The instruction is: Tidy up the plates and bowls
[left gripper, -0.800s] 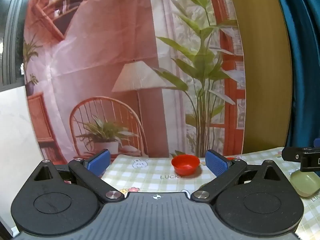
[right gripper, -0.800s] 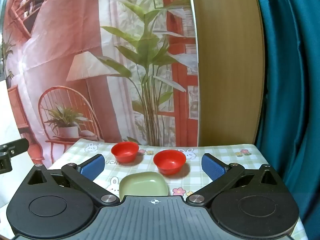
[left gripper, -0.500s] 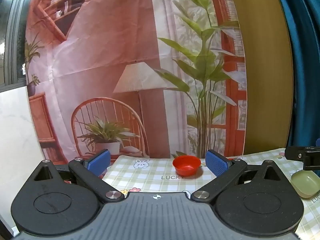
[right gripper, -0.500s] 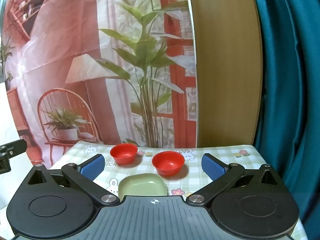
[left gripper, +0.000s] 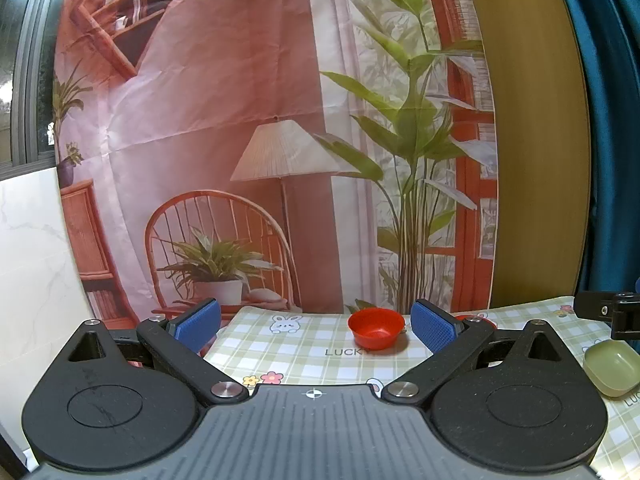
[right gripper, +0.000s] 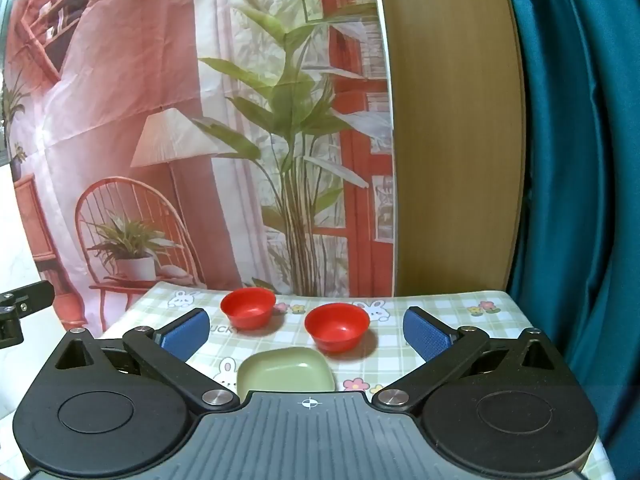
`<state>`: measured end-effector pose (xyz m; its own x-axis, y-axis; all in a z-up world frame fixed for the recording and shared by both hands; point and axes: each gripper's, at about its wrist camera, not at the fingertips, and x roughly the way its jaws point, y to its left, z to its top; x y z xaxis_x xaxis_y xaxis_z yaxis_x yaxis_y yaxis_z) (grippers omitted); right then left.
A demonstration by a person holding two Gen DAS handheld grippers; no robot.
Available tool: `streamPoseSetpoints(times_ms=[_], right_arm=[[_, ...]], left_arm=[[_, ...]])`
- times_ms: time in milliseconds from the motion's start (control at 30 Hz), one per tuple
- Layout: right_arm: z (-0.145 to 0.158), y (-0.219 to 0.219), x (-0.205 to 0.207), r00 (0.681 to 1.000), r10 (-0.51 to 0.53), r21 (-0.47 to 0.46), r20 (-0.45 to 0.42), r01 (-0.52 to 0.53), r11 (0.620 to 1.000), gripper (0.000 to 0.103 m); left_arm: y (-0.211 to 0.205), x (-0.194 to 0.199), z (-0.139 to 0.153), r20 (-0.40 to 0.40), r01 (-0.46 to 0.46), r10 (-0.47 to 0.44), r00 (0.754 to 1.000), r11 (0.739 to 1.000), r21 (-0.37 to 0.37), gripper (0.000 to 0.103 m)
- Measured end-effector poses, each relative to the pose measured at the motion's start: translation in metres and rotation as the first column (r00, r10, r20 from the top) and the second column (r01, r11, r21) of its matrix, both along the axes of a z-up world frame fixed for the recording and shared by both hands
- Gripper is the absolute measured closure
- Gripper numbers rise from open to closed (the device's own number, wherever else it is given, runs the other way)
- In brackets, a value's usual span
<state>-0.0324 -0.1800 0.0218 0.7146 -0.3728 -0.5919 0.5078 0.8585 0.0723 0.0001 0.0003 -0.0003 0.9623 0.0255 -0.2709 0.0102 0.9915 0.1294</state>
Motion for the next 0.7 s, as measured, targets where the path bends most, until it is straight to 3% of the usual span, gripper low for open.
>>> streamPoseSetpoints(times_ms=[700], right_arm=[[0.0013,-0.0004,-0.0018,1.000,-0.001,-0.002,0.004,0.001,1.000,0.000]], left_arm=[[0.0009,-0.0010,-0.0029,-0.010,0.002,-0.002,1.000,1.000,0.001,0.001]])
